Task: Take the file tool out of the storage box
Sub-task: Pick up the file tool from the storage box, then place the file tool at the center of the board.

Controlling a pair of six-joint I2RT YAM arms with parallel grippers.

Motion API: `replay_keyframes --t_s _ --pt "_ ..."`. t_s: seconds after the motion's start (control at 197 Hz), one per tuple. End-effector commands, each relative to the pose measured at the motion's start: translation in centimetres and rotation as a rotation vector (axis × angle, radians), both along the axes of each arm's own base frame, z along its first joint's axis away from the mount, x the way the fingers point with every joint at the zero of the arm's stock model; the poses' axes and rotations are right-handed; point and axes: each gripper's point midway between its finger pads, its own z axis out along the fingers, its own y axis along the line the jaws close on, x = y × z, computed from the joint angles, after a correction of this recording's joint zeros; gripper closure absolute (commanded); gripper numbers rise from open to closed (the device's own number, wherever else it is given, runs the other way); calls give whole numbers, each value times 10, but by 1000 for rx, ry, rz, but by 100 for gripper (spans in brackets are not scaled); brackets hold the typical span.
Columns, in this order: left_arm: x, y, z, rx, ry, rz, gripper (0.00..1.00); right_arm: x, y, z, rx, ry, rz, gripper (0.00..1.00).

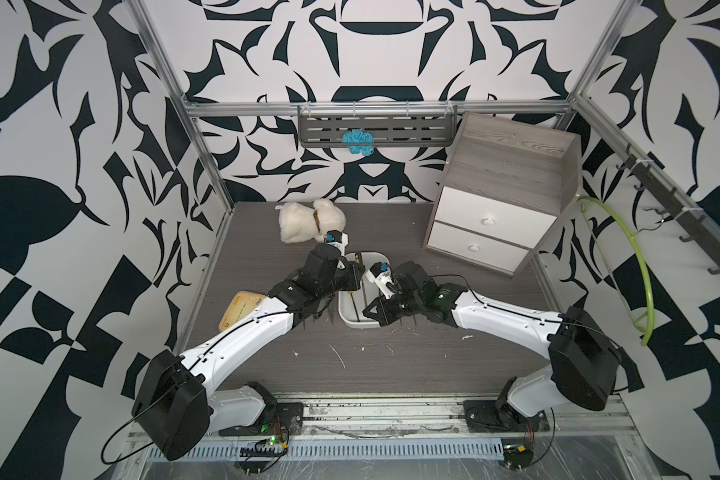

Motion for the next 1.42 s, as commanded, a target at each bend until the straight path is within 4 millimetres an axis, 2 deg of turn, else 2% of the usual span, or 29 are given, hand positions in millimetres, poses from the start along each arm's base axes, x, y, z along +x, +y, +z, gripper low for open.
replay_keyframes --t_s 0.0,0.096,0.172,0.279,0.309,0.39,0.512,0.578,0.77,1.135,1.413 --pt "-2 -5 6 -15 -6 -31 52 11 -2 26 9 -95 -23 100" --pt "-5 -1 11 -9 -17 -30 27 9 -20 26 -62 -102 -62 100" --pt "-8 6 16 3 -30 -12 17 6 -46 23 -176 -101 -119 100" --pt "-13 17 20 36 -64 -6 16 -4 -88 19 -318 -83 -197 100" --pt "-14 19 18 46 -69 -1 10 -7 -102 18 -368 -72 -221 100" --pt "-15 23 12 73 -79 -3 9 -13 -137 13 -490 -28 -284 100" --pt "-14 23 8 120 -67 -21 9 -18 -177 -1 -626 75 -365 100" --pt "-13 22 5 139 -53 -28 9 -20 -189 -12 -678 138 -373 100" --pt "-13 14 -7 158 5 -61 10 -8 -205 -42 -766 272 -367 100" --pt "-14 6 -14 147 40 -90 10 11 -187 -76 -768 453 -298 100" --pt "-17 6 -13 141 50 -93 10 25 -192 -94 -837 524 -294 100"
